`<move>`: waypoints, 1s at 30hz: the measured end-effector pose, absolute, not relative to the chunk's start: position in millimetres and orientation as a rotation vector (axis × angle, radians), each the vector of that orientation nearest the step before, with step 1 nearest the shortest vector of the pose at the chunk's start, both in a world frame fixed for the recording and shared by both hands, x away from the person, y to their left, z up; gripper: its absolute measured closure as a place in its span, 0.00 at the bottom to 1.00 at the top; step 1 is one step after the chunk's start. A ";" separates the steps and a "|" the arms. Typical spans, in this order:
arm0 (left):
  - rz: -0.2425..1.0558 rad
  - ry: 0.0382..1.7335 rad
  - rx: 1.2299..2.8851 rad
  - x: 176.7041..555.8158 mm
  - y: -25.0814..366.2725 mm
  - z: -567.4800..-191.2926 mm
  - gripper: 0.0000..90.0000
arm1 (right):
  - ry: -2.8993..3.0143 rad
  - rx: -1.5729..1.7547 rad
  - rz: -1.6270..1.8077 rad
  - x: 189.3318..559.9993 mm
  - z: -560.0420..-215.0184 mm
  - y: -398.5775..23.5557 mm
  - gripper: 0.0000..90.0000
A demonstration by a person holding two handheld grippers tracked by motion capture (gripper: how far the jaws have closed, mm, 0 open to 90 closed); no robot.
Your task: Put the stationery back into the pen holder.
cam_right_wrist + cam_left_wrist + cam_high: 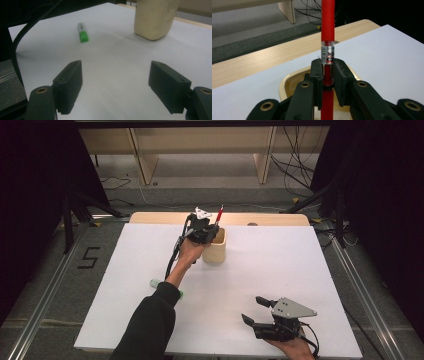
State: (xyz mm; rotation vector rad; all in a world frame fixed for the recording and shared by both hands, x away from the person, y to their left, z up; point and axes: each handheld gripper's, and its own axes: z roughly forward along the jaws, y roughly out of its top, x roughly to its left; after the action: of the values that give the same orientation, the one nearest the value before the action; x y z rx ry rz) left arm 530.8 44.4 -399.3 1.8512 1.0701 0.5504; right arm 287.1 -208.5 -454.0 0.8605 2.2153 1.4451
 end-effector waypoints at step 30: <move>0.363 0.979 1.927 481.8 83.7 -362.5 0.34 | 2.220 0.871 1.433 289.1 -455.2 -207.8 0.31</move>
State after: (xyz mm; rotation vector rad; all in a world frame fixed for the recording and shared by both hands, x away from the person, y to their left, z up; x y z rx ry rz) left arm 481.8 83.7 -362.5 1.9269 0.9793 0.3630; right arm 289.1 -207.8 -455.2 0.8706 2.2205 1.4330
